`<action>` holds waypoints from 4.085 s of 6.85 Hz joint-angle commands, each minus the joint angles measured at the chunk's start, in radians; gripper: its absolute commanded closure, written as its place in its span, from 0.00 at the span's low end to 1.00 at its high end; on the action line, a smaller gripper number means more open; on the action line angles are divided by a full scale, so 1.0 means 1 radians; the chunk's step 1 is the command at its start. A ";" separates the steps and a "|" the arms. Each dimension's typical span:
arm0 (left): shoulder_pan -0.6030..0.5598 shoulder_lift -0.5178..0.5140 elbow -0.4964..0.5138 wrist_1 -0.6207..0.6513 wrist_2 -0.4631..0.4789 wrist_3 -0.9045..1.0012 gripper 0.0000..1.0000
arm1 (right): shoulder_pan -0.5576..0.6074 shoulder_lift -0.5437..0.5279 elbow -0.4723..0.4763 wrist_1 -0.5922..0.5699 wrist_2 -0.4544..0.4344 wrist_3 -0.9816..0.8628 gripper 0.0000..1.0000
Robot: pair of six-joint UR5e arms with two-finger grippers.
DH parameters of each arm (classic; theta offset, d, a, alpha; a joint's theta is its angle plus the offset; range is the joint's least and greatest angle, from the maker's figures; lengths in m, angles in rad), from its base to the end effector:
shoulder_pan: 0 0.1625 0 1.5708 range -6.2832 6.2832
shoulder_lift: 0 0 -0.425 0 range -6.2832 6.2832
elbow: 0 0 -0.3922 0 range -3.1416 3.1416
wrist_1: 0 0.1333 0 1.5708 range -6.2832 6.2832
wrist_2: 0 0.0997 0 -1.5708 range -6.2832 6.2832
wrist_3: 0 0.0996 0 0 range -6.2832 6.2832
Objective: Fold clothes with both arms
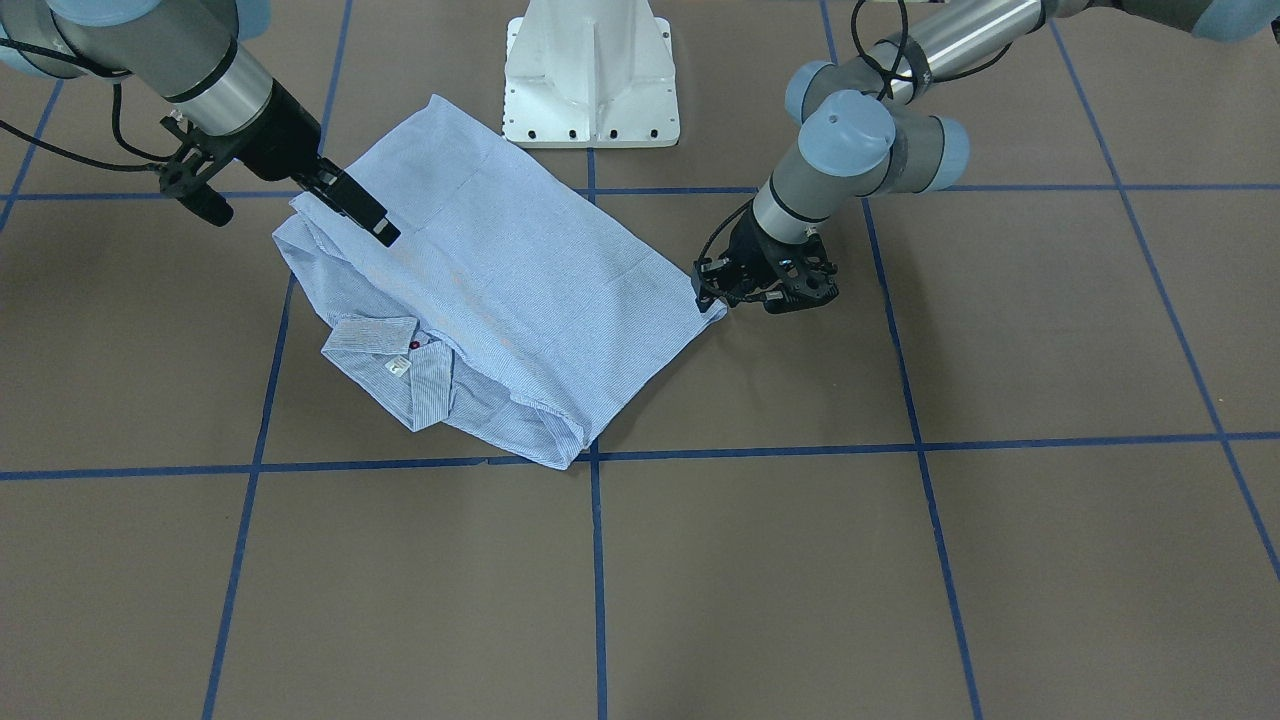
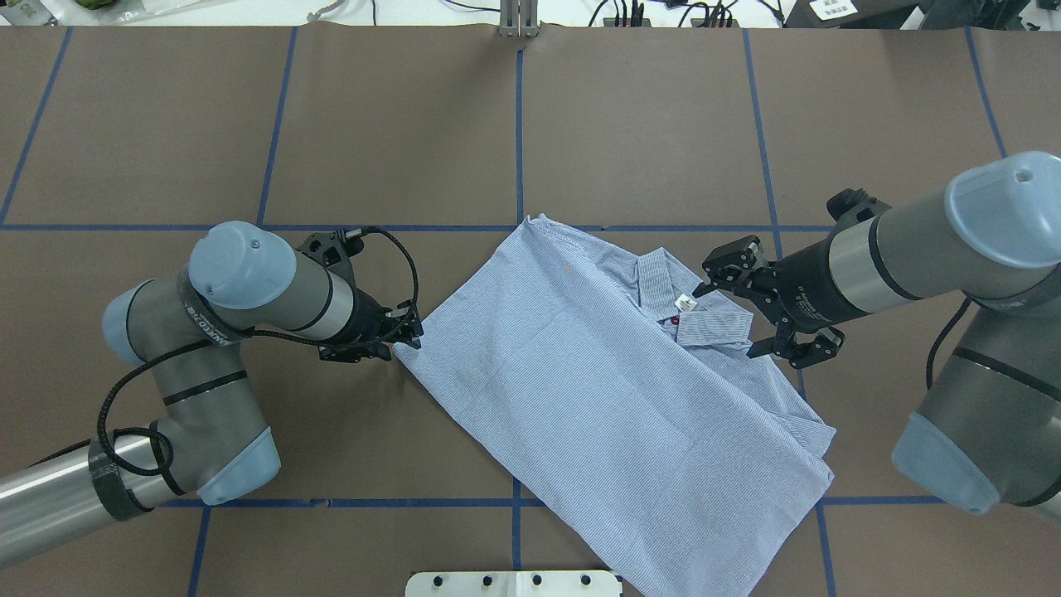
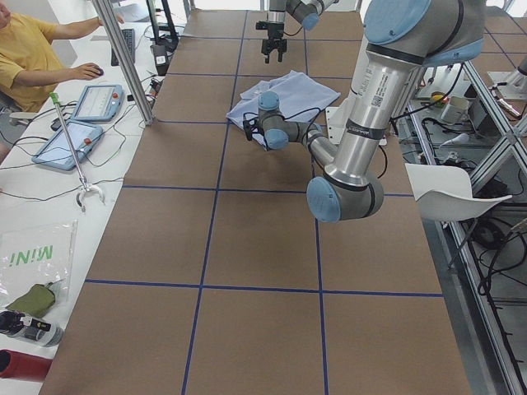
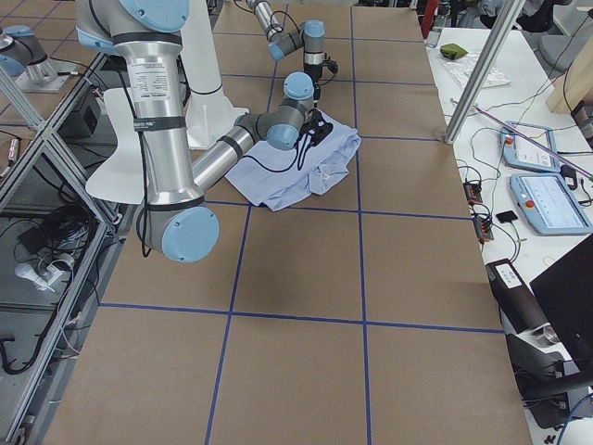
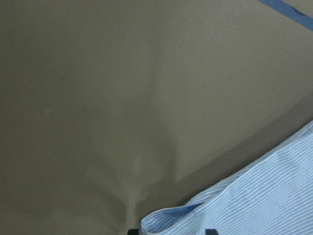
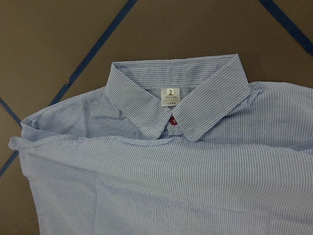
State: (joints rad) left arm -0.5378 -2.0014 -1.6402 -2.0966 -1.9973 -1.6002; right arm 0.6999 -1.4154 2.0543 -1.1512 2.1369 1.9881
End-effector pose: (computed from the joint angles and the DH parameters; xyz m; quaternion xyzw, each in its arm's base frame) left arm 0.5118 -0.4125 0.3224 -0.0579 0.5106 -0.1386 0.8466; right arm -0.3331 -0.3849 0.3028 -0.1704 -0.5139 0.3197 0.7776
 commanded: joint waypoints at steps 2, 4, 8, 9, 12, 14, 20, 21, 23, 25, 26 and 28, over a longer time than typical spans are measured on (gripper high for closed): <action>0.018 0.000 0.020 -0.002 0.032 -0.015 0.82 | 0.000 -0.001 -0.014 -0.001 -0.002 0.000 0.00; 0.001 -0.005 0.002 0.006 0.029 -0.012 1.00 | 0.001 -0.001 -0.019 -0.001 -0.002 -0.005 0.00; -0.253 -0.107 0.176 0.000 0.023 0.211 1.00 | 0.029 0.001 -0.020 -0.001 -0.002 -0.005 0.00; -0.307 -0.211 0.329 -0.011 0.023 0.250 1.00 | 0.035 0.001 -0.022 0.001 -0.002 -0.005 0.00; -0.367 -0.364 0.554 -0.075 0.026 0.356 0.90 | 0.040 0.065 -0.043 -0.001 -0.084 -0.005 0.00; -0.367 -0.376 0.551 -0.079 0.025 0.359 0.57 | -0.003 0.119 -0.059 0.002 -0.170 -0.002 0.00; -0.436 -0.076 0.152 -0.059 -0.103 0.390 0.57 | -0.314 0.337 -0.248 -0.062 -0.549 -0.003 0.00; -0.438 -0.076 0.151 -0.059 -0.103 0.390 0.57 | -0.350 0.331 -0.259 -0.062 -0.580 -0.003 0.00; -0.436 -0.076 0.154 -0.059 -0.103 0.390 0.57 | -0.402 0.305 -0.258 -0.073 -0.583 0.006 0.01; -0.436 -0.077 0.154 -0.057 -0.103 0.390 0.57 | -0.407 0.276 -0.249 -0.079 -0.581 0.012 0.05; -0.436 -0.077 0.154 -0.057 -0.103 0.390 0.57 | -0.418 0.274 -0.250 -0.085 -0.583 0.014 0.13; -0.436 -0.077 0.154 -0.056 -0.103 0.390 0.57 | -0.416 0.274 -0.249 -0.096 -0.583 0.043 0.69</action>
State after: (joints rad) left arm -0.9741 -2.0784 -1.4864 -2.1534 -2.1000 -1.2103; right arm 0.2841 -1.1393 1.8050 -1.2427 1.5541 2.0092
